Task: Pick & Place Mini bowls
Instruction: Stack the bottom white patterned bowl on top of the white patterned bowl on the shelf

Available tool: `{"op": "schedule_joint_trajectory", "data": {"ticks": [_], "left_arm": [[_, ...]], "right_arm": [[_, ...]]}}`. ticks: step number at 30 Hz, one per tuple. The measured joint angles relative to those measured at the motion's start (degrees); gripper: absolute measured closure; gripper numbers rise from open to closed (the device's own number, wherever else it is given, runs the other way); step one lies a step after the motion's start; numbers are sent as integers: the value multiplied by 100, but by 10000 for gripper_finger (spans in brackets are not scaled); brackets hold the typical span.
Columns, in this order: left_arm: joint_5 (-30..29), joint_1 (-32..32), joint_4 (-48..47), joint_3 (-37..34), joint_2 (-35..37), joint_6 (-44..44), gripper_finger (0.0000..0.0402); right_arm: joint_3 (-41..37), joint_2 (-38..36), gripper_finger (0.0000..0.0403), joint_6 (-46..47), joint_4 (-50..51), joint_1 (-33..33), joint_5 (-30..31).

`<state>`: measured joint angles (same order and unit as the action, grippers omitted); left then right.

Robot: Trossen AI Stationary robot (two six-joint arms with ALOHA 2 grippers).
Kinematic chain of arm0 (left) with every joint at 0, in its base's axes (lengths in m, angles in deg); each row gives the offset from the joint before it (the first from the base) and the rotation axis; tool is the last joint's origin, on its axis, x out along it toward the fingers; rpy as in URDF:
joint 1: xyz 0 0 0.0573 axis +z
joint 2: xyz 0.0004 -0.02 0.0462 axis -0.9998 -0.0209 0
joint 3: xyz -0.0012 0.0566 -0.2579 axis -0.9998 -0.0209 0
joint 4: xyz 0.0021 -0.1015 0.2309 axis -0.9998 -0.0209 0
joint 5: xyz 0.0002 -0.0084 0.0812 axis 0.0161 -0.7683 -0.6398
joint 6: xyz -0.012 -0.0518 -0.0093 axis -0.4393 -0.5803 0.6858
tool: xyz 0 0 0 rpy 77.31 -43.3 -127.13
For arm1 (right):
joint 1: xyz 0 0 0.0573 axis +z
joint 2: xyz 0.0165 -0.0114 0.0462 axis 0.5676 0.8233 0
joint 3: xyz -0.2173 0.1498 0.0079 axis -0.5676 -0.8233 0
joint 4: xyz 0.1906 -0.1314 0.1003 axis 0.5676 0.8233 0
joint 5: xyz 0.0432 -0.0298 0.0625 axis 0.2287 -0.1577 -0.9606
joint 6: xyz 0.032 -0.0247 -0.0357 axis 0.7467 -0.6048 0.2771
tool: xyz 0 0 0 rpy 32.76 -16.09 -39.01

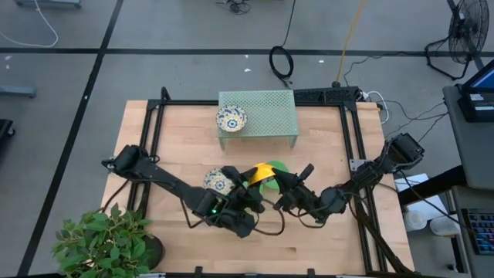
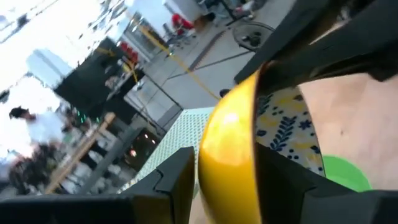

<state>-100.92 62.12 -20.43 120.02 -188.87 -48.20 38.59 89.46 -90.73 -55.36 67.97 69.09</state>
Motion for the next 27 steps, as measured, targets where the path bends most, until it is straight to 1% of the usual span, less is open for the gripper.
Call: {"op": "schedule_joint_trajectory", "data": {"ticks": [4,8,12,16,22,27], "left_arm": [[265,15,9,0,0,475,247],[596,38,-6,0,0,910,247],[630,-21,-3,0,0,871,247],[550,-33,-92,0,0,797,256],[760,48,-234,0,0,437,304],[1015,176,-725,2,15,-327,363]], "right_arm": [[0,0,403,316,390,15,31],[0,0,402,541,1130,4,-104],[0,0,402,923,1517,8,-156],[0,0,401,963,1495,6,-141],[-1,0,400,939,1501,4,-106],[-7,0,399,973,1530,4,-38]]}}
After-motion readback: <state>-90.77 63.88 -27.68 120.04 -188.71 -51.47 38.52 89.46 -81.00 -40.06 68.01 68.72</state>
